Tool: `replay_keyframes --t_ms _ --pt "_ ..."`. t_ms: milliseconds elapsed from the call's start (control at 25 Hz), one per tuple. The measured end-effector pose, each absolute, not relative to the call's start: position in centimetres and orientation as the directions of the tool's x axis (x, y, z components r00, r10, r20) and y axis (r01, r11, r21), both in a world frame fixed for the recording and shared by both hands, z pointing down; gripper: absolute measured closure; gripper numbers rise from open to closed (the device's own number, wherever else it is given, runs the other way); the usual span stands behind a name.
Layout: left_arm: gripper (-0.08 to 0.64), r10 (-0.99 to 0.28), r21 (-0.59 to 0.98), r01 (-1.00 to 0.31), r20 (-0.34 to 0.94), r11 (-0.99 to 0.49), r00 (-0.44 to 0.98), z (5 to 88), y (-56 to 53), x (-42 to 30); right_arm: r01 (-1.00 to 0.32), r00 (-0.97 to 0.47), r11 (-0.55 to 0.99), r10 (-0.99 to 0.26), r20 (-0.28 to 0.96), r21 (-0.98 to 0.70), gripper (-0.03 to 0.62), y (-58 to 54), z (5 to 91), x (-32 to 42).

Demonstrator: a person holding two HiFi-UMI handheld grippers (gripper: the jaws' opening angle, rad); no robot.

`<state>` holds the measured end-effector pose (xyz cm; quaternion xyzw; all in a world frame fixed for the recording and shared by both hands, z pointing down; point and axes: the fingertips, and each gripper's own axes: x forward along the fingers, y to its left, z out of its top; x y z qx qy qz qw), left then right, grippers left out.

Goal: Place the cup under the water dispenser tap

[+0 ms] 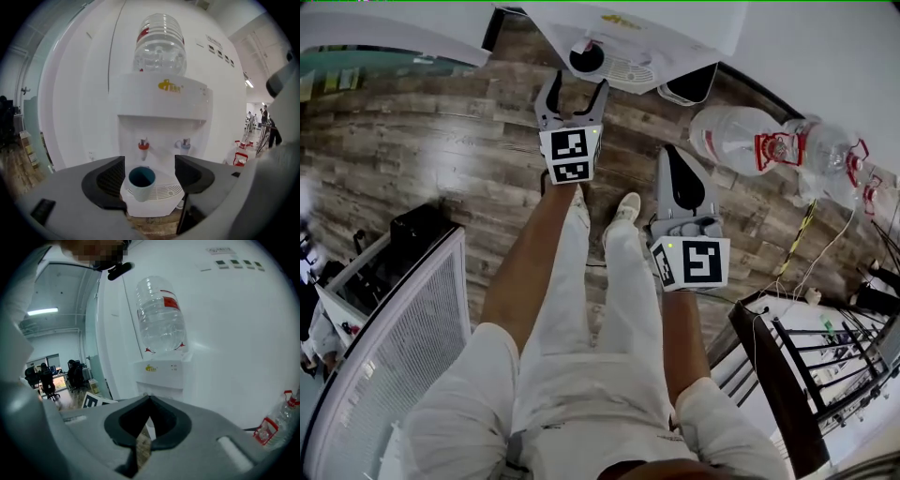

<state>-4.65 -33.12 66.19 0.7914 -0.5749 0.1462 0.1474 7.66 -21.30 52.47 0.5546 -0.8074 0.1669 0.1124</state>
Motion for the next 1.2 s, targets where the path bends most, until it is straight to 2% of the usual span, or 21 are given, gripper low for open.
replay_keyframes --t_ms 240,600,760,920,1200 --pt "0.310 -0.882 0.117 -0.959 0.376 -0.258 0.283 58.5 -30.5 -4.8 -0.931 -0.364 0.321 -0.861 0.355 -0.175 0.592 -19.7 48.7 7.7" --pt "0.440 -0.897 0.102 -0.955 0.328 -0.277 0.295 46.7 -25.6 -4.6 -0.920 -0.389 0.347 -0.864 0.319 -0.181 0.592 -17.8 40.9 6.9" --pt "0.494 -0.899 0.161 -0.951 0.315 -0.265 0.304 42.2 -23.8 -4.7 -0.909 -0.415 0.373 -0.859 0.300 -0.188 0.592 -17.3 37.7 6.0" --pt "0.552 -0.905 0.110 -0.960 0.321 -0.259 0.280 38.5 -22.3 -5.5 -0.899 -0.434 0.393 -0.859 0.272 -0.195 0.592 -17.3 34.2 5.2" --pt "0.563 -0.909 0.110 -0.956 0.297 -0.272 0.293 31.8 -19.9 -6.0 -0.891 -0.437 0.386 -0.872 0.222 -0.239 0.592 -16.1 28.8 4.5"
